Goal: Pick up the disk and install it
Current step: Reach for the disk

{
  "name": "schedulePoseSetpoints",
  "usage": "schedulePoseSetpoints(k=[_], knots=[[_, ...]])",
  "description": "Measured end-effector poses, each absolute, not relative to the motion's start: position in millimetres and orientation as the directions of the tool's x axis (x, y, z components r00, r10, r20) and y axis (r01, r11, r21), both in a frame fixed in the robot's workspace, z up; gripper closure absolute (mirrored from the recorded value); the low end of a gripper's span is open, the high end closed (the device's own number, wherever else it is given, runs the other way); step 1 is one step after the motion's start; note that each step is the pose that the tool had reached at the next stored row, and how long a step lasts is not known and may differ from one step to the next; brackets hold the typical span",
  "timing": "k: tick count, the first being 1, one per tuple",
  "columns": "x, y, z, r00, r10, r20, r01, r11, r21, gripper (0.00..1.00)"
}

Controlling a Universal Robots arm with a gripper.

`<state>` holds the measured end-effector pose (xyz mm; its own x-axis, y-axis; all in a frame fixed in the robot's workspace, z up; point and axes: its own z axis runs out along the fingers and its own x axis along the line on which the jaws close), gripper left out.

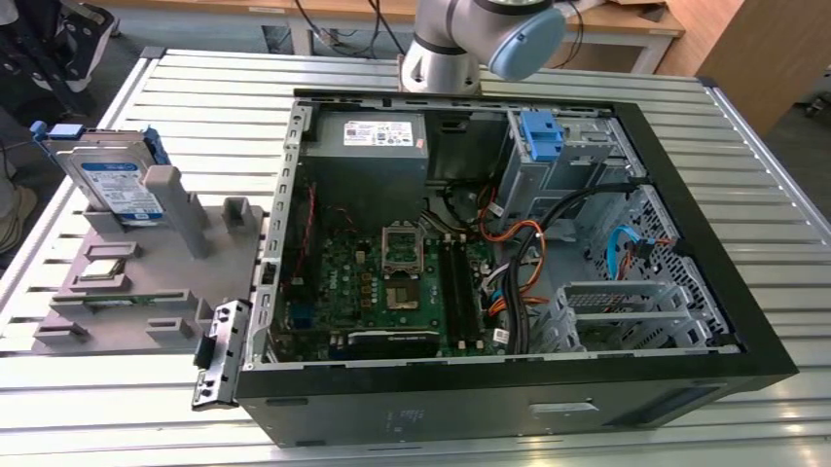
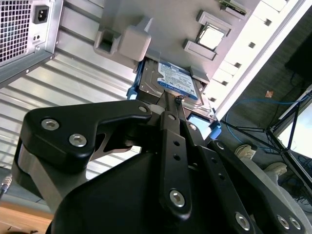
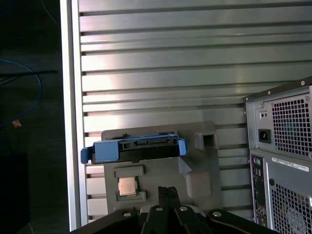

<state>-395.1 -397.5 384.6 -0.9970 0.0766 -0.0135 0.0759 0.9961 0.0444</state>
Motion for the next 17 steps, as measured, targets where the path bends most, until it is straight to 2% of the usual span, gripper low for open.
schedulePoseSetpoints(k=[17], knots=[[-412.3,-380.6,377.7,-0.996,0.088,-0.014,0.087,0.995,0.044,0.89]])
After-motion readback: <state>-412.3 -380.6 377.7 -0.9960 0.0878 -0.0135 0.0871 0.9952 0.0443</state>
